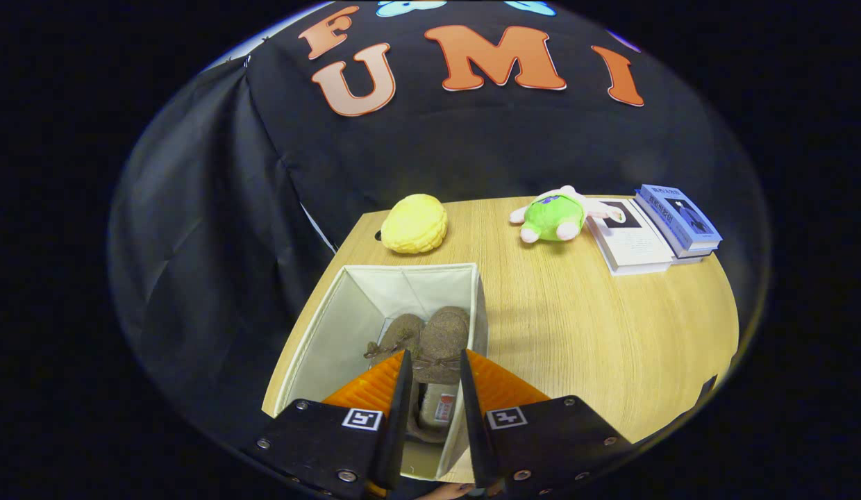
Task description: Open the storage box then place both shoes into the box .Put the left shoe in first, then the right shoe, with the right side of both shoes facing outward in a uniform manner.
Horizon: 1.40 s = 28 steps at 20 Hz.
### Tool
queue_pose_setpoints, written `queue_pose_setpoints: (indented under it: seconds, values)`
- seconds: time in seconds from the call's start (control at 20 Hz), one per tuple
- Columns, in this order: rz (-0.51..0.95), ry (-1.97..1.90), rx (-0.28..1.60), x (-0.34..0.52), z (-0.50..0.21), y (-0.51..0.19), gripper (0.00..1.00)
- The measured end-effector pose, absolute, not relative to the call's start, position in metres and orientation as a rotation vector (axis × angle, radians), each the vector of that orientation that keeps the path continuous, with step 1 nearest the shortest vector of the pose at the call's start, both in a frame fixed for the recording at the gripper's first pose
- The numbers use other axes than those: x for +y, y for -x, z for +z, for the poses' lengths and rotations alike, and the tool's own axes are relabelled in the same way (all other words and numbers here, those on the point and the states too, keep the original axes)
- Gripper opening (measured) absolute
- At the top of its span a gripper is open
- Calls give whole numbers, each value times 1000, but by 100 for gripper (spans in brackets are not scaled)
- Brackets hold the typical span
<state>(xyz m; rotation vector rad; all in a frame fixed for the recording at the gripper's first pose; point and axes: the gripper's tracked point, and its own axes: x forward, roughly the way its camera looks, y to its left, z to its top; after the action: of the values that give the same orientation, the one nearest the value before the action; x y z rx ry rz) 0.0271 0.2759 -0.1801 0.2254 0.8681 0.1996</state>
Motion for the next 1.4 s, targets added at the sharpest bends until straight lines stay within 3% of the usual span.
queue_pose_setpoints:
  seconds: [0.2,0.7,0.95,1.4]
  values:
    - [197,-206,727,240,-143,-24,59]
    - [185,-127,353,140,-52,13,92]
    - [123,-42,166,87,-12,31,97]
    - [74,-14,-81,41,49,60,97]
